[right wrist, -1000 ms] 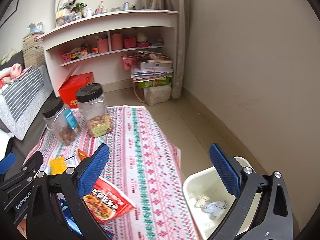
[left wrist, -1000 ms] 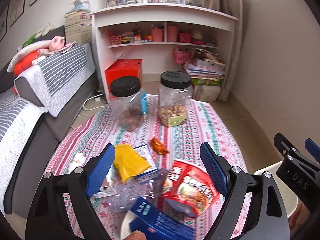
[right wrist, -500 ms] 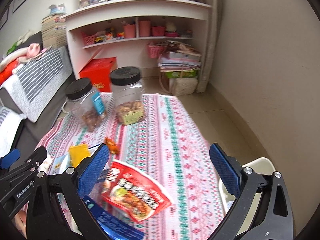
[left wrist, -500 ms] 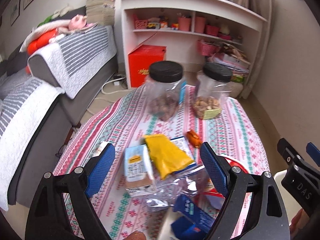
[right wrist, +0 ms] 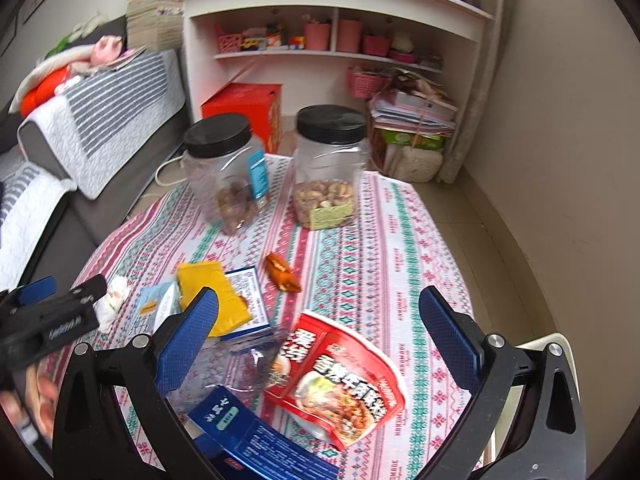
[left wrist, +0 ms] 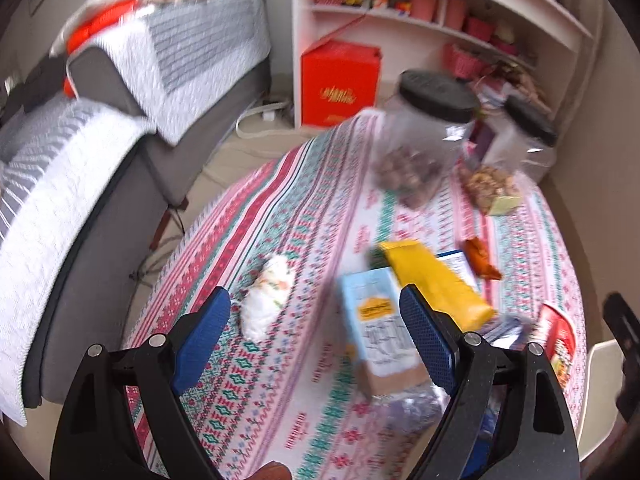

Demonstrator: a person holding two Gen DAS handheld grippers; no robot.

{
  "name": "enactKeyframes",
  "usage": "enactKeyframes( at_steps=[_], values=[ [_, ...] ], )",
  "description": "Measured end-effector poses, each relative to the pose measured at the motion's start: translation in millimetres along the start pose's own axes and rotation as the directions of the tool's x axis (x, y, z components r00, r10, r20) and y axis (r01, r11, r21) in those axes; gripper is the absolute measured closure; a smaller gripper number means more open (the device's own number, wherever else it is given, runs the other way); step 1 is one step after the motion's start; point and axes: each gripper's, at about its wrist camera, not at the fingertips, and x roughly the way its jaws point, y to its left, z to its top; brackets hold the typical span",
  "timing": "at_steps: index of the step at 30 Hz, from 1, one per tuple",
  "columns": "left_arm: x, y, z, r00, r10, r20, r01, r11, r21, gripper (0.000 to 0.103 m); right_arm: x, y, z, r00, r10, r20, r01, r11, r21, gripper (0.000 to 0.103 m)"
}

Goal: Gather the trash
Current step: 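Move both grippers back over the table toward the trash, then grasp the white tissue roll with the left gripper while the right grasps the milk carton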

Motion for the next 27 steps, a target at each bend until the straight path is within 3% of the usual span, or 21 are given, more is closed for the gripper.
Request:
enactKeyframes(
  at_steps=[7,12,18,21,26,27],
  values=[
    [55,36,9,0.989,0.003,-0.147,-0.01,0.999,-0.046,0.019,19,23,4,0.996,0.06,-0.071,-0.064,0.996,-0.054,0.007],
    [88,43,8,0.968,0.007,-0.252,-0.008,1.0,-0.002,0.019,34,35,1,0.986,0.097,-0.135,-0.108,0.991,-0.076,0.007],
    [108,40,1,0.955,0.017,-0.295,-0.005,0.999,0.04,0.023,42,44,-1,0.975,0.139,-0.176,-0.154,0.985,-0.074,0.007],
    [115,40,-2,0.95,0.025,-0.31,-0.01,0.999,0.05,0.032,45,52,-2,0.972,0.145,-0.185,-0.164,0.982,-0.089,0.007],
    [118,43,-6,0.953,0.027,-0.302,-0.01,0.998,0.059,0.065,59,67,-5,0.961,0.155,-0.229,-0.179,0.98,-0.087,0.007],
    [117,42,-6,0.952,0.021,-0.305,-0.004,0.998,0.057,0.065,61,69,-6,0.96,0.154,-0.235,-0.179,0.98,-0.09,0.007]
  ],
)
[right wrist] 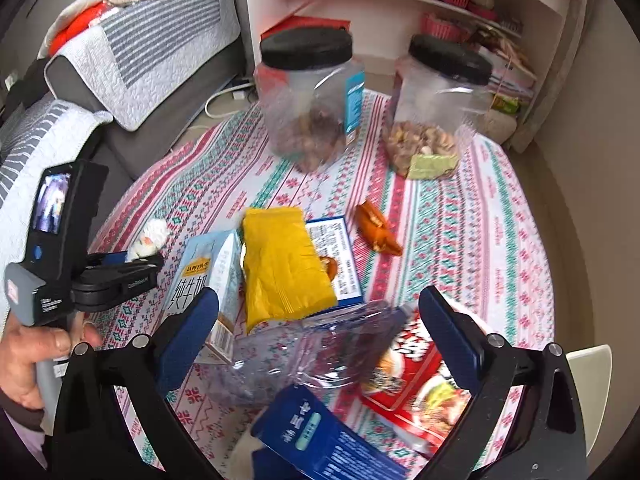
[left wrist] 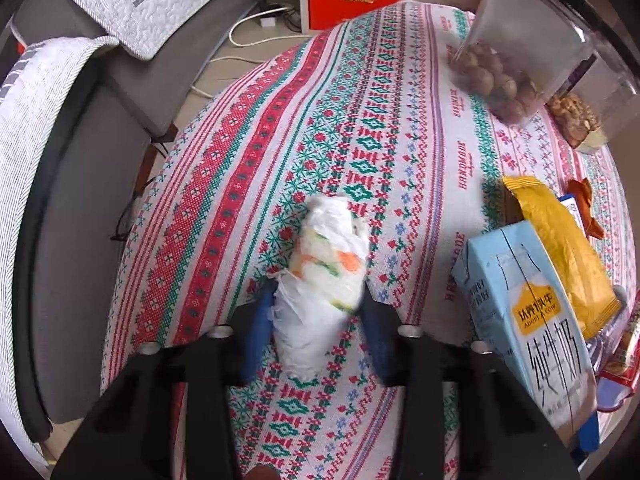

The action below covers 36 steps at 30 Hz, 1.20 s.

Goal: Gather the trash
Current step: 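Grasp the white tissue roll with the left gripper while the right grasps the milk carton, then carry the milk carton over the white bin and open the right gripper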

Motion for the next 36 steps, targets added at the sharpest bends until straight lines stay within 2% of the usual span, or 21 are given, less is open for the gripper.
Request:
enactKeyframes(
  at_steps=[4,8,14,18,21,22,24,25,26,30,36],
  values=[
    [-12,7,-2,1.0,-0.027,0.008,0.027,0.999,-0.032,0.066,12,17,-1,0.999,0.001,-0.033,-0.002,0.999,-0.044,0.007],
    [-41,21,-2,0.997,-0.058,0.053,0.063,0.994,-0.09,0.066,22,39,4,0.998,0.01,-0.06,-0.015,0.997,-0.081,0.007],
    [-89,49,-3,0.987,-0.026,0.156,0.051,0.986,-0.16,0.066,40,77,11,0.993,0.01,-0.12,-0.03,0.986,-0.165,0.007],
    [-106,68,-4,0.981,-0.045,0.191,0.084,0.976,-0.199,0.066,57,95,12,0.984,0.0,-0.176,-0.035,0.981,-0.191,0.007],
    [-112,70,-7,0.978,-0.034,0.207,0.078,0.976,-0.205,0.066,66,101,10,0.982,-0.01,-0.189,-0.027,0.981,-0.194,0.008],
    [-114,70,-8,0.977,-0.026,0.212,0.071,0.976,-0.204,0.066,68,101,10,0.982,-0.011,-0.19,-0.026,0.982,-0.189,0.012],
    [-115,71,-8,0.976,-0.021,0.216,0.066,0.976,-0.206,0.066,72,101,10,0.98,-0.002,-0.201,-0.034,0.983,-0.179,0.029],
    [-115,72,-9,0.976,-0.025,0.215,0.071,0.975,-0.21,0.066,73,100,9,0.977,0.01,-0.212,-0.047,0.985,-0.167,0.048],
    [-115,73,-9,0.976,-0.028,0.214,0.074,0.974,-0.214,0.066,73,98,10,0.976,0.025,-0.217,-0.059,0.987,-0.152,0.048],
    [-118,76,-13,0.975,-0.026,0.222,0.077,0.972,-0.222,0.066,61,95,14,0.985,0.055,-0.163,-0.076,0.989,-0.124,0.049],
    [-130,70,-17,0.964,-0.043,0.262,0.102,0.971,-0.217,0.066,16,79,31,0.995,0.101,-0.021,-0.102,0.992,-0.071,0.049]
  ],
)
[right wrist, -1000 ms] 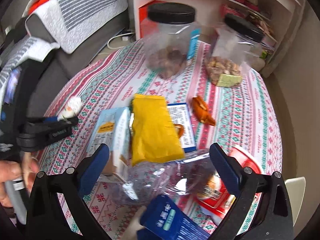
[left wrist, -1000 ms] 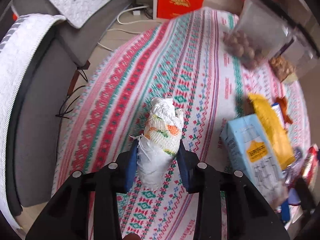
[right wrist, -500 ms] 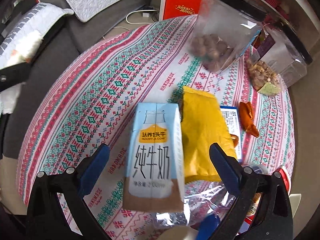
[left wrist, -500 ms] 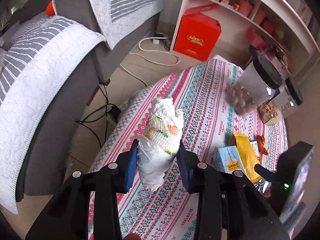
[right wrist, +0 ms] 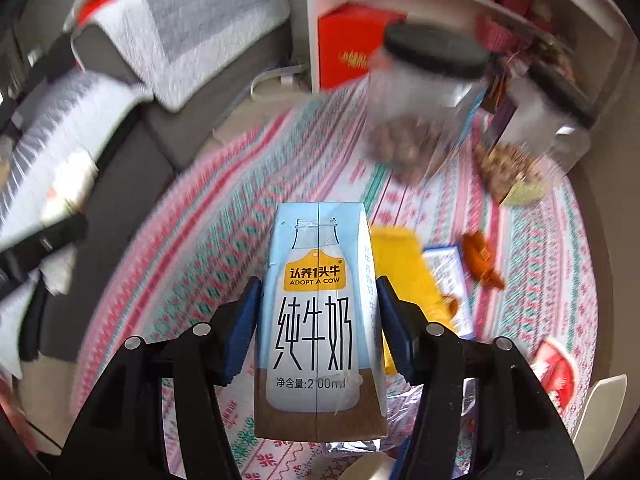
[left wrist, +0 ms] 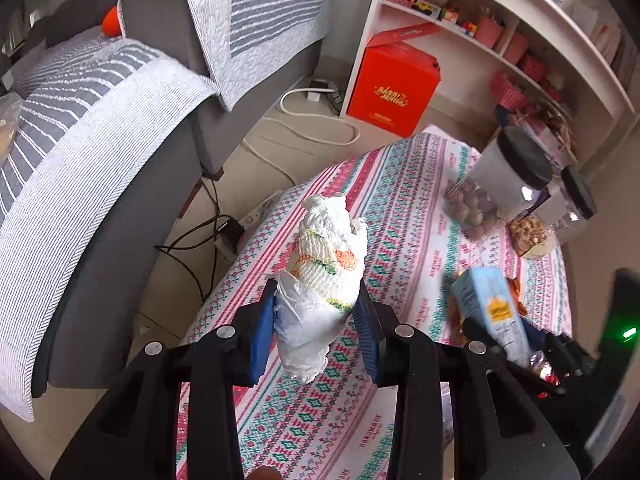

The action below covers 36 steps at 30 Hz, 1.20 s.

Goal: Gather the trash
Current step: 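Carry the milk carton over the white bin and open the right gripper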

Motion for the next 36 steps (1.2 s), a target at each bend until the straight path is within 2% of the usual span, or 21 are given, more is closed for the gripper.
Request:
enactKeyframes(
  at_steps=[6,10,16,21,26,36],
  values=[
    [-24,-17,-7,0.995,-0.023,0.096,0.021,1.0,0.02,0.066,-49,-15,8,0.986,-0.027,0.166,0.023,0.999,0.028,0.049],
    [-38,-33,-13,0.987,-0.032,0.158,0.026,0.999,0.045,0.066,-76,-25,2,0.961,-0.078,0.266,0.073,0.997,0.029,0.049],
    [-53,-62,-28,0.971,-0.039,0.237,0.021,0.997,0.079,0.066,-100,-41,-20,0.922,-0.136,0.363,0.127,0.991,0.05,0.049],
    [-60,-90,-38,0.962,-0.055,0.268,0.026,0.993,0.112,0.066,-113,-64,-36,0.899,-0.172,0.402,0.147,0.985,0.093,0.049],
    [-64,-123,-48,0.954,-0.078,0.29,0.032,0.987,0.159,0.066,-125,-103,-51,0.882,-0.211,0.422,0.154,0.974,0.165,0.049],
    [-72,-171,-65,0.941,-0.121,0.317,0.049,0.973,0.226,0.066,-141,-158,-73,0.865,-0.265,0.426,0.152,0.948,0.28,0.049]
  ],
)
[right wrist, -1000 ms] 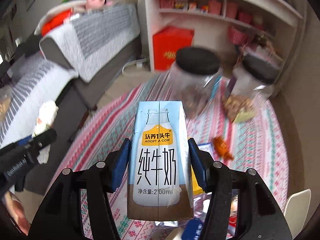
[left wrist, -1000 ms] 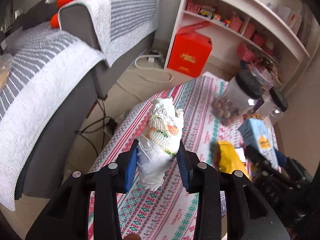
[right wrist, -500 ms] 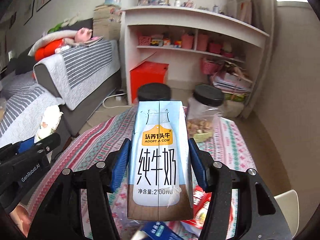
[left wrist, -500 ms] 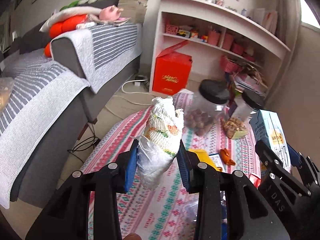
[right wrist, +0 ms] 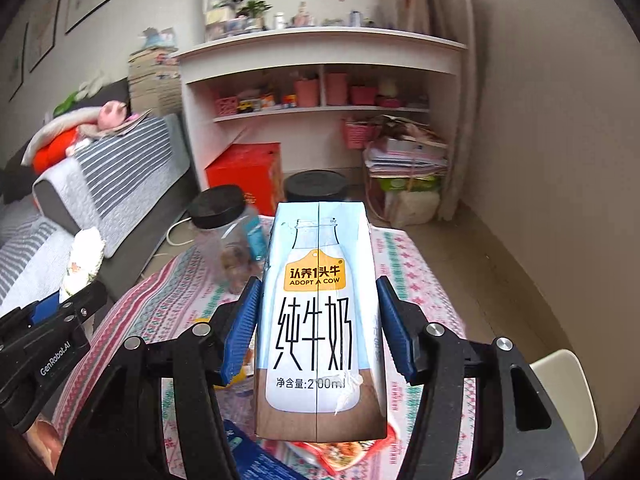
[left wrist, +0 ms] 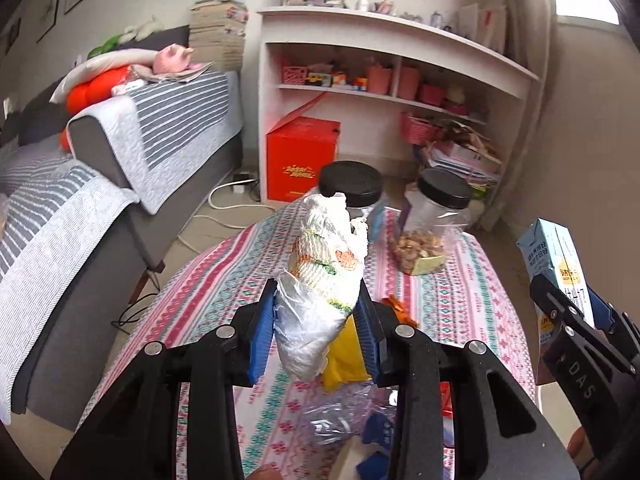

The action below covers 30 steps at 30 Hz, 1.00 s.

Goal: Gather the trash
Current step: 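Carry the milk carton over the white bin and open the right gripper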

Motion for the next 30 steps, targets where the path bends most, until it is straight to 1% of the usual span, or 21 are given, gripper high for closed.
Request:
enactKeyframes(
  at_steps=[8,18,30],
  values=[
    [-1,-31,-5,0.999,-0.036,-0.001,0.036,0.998,0.043,0.066,-9,-38,-8,0.998,-0.059,0.006,0.059,0.998,0.036,0.048],
    [-4,-73,-11,0.997,-0.082,0.001,0.082,0.992,0.092,0.066,-21,-76,-14,0.994,-0.108,0.01,0.107,0.992,0.073,0.048],
    [-14,-123,-23,0.989,-0.146,0.008,0.142,0.976,0.163,0.066,-39,-136,-22,0.981,-0.194,-0.006,0.193,0.972,0.13,0.048]
  ],
)
